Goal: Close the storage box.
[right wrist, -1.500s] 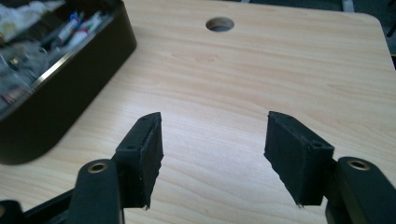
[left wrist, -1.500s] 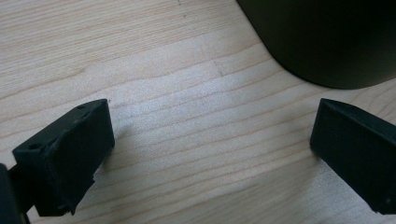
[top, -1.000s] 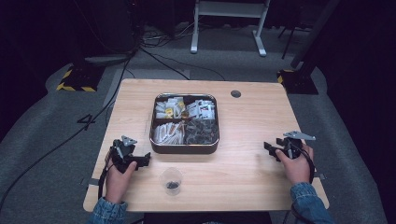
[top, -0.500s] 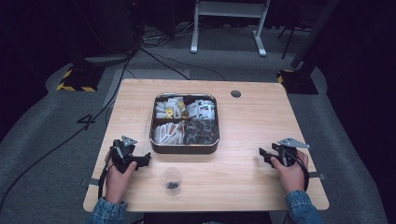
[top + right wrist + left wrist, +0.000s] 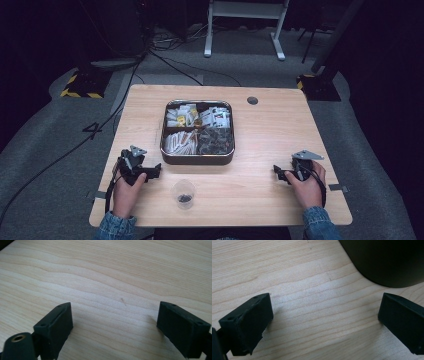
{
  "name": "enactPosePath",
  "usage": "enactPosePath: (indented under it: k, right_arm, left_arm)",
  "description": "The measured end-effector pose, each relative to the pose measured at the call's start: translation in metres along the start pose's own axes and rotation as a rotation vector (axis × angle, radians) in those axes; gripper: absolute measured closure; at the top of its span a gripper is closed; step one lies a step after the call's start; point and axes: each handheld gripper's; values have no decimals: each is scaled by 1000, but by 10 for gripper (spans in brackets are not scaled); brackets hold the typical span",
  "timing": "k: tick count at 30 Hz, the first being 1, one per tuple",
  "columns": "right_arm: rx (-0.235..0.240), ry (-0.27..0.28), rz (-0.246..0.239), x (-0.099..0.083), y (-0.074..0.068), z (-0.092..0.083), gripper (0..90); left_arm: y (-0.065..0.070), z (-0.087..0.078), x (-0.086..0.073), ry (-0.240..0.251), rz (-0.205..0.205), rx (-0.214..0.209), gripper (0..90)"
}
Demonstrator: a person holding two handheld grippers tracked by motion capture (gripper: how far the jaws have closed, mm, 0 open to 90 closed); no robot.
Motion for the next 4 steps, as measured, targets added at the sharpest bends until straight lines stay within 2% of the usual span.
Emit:
enactPosePath:
  k: [4]
  right_arm:
    - [7,-1,-2,0,0,0,114]
  left_arm:
    - [0,0,0,1,0,0,2]
Point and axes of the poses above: each handheld gripper's, and its own axes: z roughly forward along the jaws, x roughly out of its top, y roughly to its right, and after that the axes turned 4 degrees about -x, right-handed
